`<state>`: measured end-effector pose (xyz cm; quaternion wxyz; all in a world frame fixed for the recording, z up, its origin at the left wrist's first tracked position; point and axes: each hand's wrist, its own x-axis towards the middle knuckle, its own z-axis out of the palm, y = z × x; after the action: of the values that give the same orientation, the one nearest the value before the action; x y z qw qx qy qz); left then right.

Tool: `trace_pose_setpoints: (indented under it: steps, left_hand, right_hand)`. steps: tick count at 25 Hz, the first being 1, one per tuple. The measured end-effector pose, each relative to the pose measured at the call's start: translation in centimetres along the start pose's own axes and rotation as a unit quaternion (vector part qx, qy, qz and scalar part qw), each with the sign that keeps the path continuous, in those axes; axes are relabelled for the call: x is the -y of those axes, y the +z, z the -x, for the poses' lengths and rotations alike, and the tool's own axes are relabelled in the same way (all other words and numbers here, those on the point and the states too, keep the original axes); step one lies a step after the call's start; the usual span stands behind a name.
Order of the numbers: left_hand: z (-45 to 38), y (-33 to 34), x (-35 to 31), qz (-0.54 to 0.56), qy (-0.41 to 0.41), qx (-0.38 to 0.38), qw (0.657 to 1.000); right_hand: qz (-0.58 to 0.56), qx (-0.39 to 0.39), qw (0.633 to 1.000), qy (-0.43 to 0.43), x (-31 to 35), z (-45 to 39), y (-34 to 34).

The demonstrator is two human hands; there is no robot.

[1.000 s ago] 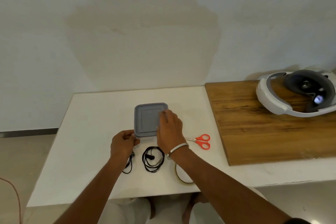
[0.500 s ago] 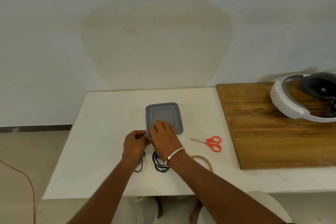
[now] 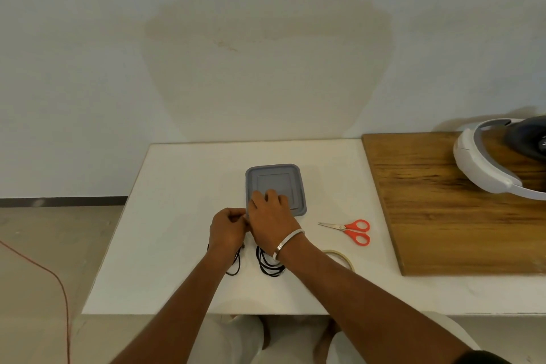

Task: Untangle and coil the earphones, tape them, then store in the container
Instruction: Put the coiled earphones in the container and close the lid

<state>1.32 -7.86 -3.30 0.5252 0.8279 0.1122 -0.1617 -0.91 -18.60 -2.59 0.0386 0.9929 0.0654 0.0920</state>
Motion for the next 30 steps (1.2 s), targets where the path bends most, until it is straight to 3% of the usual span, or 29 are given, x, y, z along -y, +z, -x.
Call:
trace_pose_setpoints:
  steps: [4,7,10,13,16,18,22,25,30]
  left_hand:
    - [-0.1,-0.1,0.2,0.004,-0.014,-0.002,1.000]
    - [0.2,-0.3,-0.1,0.030,-0.030,-0.007,0.999]
    - [0.4,-0.4,-0.3,0.040,-0.035,-0.013,0.998]
    - [0.7,-0.5,-0.5,0.034,-0.029,-0.008,0.999]
    - [0.7,-0.7,-0.5,0.030,-0.028,-0.010,0.999]
    - [0.6,-0.9,-0.4,0.027,-0.025,-0.008,0.999]
    - [0.5,-1.6,0.0,0.029,-0.018,-0.011,0.999]
    - [0.7,-2.1,0.2,0.015,-0.012,-0.014,1.000]
    - [0.8,-3.2,-0.1,-0.037,0.014,-0.008,0.999]
  right_hand:
    - [-0.098,-0.067,0.993,0.013,-1.5,-0.2,-2.0]
    - [-0.283,-0.154,0.946,0.043,-3.7,-0.1,-4.7]
    - [-0.435,-0.256,0.846,0.170,-6.4,0.1,-6.4]
    - [-0.470,-0.345,0.733,0.349,-9.7,0.2,-5.9]
    - [-0.487,-0.343,0.632,0.497,-13.1,0.7,-4.1]
    - [-0.479,-0.296,0.595,0.573,-14.5,1.5,-2.5]
    - [-0.511,-0.165,0.560,0.632,-15.2,3.0,1.0]
    - [-0.511,-0.097,0.566,0.639,-14.7,3.6,2.6]
    - [-0.418,-0.047,0.676,0.605,-13.4,3.5,2.4]
